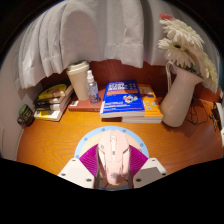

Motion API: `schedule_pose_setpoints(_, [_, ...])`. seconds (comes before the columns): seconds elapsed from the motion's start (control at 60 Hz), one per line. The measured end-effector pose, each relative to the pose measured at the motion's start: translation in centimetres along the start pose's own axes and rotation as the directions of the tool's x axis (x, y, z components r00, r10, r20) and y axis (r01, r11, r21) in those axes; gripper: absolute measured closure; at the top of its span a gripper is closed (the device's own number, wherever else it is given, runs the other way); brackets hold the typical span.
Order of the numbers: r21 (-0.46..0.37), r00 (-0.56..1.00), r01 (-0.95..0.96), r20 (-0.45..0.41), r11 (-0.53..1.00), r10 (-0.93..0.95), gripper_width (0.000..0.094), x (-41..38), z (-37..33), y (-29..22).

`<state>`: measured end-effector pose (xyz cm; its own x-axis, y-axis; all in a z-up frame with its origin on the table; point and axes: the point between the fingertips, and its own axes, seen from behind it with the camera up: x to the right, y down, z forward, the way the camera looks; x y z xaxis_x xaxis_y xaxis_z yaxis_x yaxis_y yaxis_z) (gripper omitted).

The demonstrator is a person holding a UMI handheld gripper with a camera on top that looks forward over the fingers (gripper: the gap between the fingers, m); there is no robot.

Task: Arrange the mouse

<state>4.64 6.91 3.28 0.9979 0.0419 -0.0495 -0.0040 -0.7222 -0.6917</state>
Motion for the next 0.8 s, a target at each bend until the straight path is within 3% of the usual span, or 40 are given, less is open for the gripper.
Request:
schedule_pose_setpoints(0.133, [-0.066, 1.000, -0.013, 0.000, 0.998, 0.013, 0.0539, -0.8, 3.2, 3.6])
schedule_pose_setpoints(0.167, [-0.023, 1.000, -0.010, -0.014, 1.000, 0.010, 0.0544, -0.6, 3.4, 2.8])
schedule_pose_setpoints(0.45, [-0.021, 0.999, -0.005, -0.034, 1.000, 0.004, 0.0382, -0.6, 3.8, 2.8])
schedule_pose_setpoints(0.483, [-0.023, 0.999, -0.012, -0.031, 1.000, 0.012, 0.0347, -0.8, 3.8, 2.8])
schedule_pose_setpoints(0.55, [-0.028, 0.999, -0.037, 0.005, 0.999, 0.038, 0.0168, -1.8, 3.6, 2.7])
schedule_pose_setpoints(0.617, [-0.043, 0.999, -0.041, -0.011, 0.998, 0.040, 0.0095, -1.7, 3.0, 2.8])
schedule_pose_setpoints(0.8, [0.012, 0.996, -0.021, -0.084, 1.000, 0.022, 0.0100, -0.9, -4.3, 1.7])
